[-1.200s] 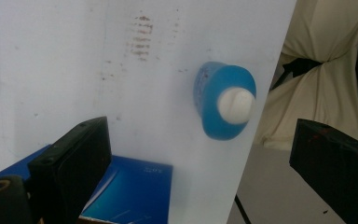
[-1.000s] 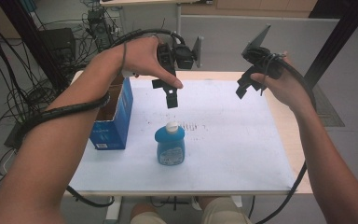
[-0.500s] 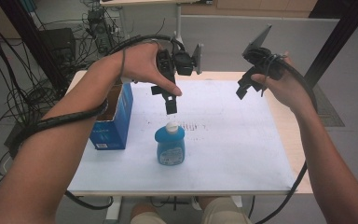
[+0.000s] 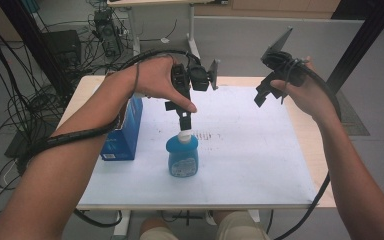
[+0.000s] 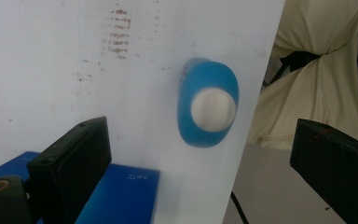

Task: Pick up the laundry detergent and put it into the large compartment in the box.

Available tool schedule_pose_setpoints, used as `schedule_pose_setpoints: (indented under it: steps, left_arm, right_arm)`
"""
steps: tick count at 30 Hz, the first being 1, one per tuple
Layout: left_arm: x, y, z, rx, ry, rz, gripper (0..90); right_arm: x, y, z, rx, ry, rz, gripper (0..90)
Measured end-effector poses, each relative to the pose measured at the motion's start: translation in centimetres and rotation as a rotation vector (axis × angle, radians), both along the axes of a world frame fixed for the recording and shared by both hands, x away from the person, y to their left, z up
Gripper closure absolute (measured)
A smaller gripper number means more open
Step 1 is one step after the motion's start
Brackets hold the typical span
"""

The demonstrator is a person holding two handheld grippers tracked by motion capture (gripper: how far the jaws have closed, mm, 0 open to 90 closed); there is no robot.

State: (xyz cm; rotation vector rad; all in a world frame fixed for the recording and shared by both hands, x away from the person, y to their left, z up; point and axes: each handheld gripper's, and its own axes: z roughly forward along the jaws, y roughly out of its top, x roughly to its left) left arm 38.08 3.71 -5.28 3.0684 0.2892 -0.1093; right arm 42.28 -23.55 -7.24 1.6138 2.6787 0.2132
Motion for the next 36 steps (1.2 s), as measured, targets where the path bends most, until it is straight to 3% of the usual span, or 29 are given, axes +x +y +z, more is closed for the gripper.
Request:
schedule_pose_setpoints:
  steps: [21, 36]
  left_arm:
    - [-1.0, -0.6, -6.0, 0.009, 0.031, 0.005, 5.4]
    - [-2.0, -0.9, -9.1, 0.016, 0.013, 0.008, 4.6]
  right_arm:
    - [0.0, -0.1, -0.4, -0.002, 0.007, -0.006, 8.9]
    - [0.2, 0.1, -0.8, -0.002, 0.014, -0.003, 8.9]
